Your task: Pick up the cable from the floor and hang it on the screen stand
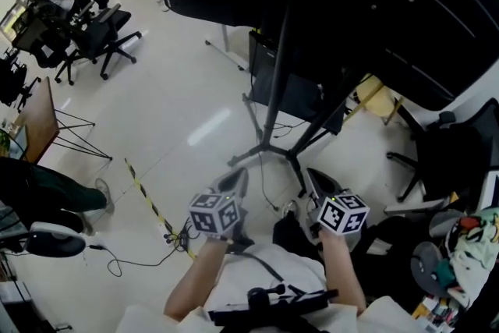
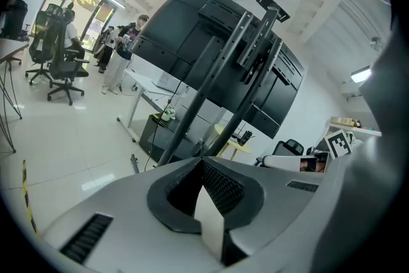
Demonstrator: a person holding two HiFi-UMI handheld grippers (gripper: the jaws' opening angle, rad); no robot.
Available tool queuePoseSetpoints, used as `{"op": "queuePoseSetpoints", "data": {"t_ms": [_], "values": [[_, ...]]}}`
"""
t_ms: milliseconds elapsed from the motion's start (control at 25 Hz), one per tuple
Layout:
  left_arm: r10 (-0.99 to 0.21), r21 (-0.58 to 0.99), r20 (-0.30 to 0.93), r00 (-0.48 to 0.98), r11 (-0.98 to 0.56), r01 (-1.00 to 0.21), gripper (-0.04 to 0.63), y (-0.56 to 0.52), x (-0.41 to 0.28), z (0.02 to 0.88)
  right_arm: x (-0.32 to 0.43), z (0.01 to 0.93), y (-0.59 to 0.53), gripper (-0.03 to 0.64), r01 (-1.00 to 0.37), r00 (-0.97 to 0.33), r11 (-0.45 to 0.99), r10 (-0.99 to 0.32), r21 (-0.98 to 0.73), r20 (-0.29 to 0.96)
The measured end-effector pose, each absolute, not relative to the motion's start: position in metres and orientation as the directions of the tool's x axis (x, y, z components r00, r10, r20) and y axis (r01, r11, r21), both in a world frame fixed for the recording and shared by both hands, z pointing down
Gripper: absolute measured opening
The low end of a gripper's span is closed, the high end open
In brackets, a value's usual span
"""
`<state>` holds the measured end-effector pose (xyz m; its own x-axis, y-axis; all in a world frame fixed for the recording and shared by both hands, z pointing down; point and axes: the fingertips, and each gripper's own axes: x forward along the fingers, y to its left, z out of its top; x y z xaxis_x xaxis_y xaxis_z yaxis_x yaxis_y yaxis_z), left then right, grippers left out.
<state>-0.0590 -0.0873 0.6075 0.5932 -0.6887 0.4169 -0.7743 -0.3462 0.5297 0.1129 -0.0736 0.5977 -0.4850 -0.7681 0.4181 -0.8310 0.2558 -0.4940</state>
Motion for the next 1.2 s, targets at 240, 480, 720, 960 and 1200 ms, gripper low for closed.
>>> {"op": "queuePoseSetpoints", "data": {"t_ms": [240, 480, 720, 960, 1200], "values": [[-0.715, 0.504, 0.438, 0.545, -0.306, -0.807, 0.000, -0.124, -0.029, 0.607, 0.124, 0.578, -0.119, 0.009, -0.789, -0.573, 0.376, -0.735, -0.485, 0.362], [-0.756, 0.482, 0.447, 0.478, -0.247, -0.841, 0.000, -0.156, -0.001, 0.607, 0.138, 0.565, -0.145, 0.009, -0.731, -0.663, 0.486, -0.670, -0.478, 0.333], [-0.778, 0.411, 0.472, 0.414, -0.221, -0.884, 0.000, -0.190, 0.014, 0.613, 0.143, 0.569, -0.161, 0.009, -0.671, -0.736, 0.569, -0.588, -0.476, 0.334], [-0.771, 0.355, 0.505, 0.389, -0.225, -0.907, 0.000, -0.256, -0.003, 0.646, 0.136, 0.580, -0.193, 0.009, -0.685, -0.720, 0.539, -0.603, -0.490, 0.343], [-0.693, 0.366, 0.579, 0.429, -0.249, -0.897, 0.000, -0.337, -0.020, 0.713, 0.125, 0.601, -0.241, 0.009, -0.756, -0.629, 0.435, -0.687, -0.489, 0.362]]}}
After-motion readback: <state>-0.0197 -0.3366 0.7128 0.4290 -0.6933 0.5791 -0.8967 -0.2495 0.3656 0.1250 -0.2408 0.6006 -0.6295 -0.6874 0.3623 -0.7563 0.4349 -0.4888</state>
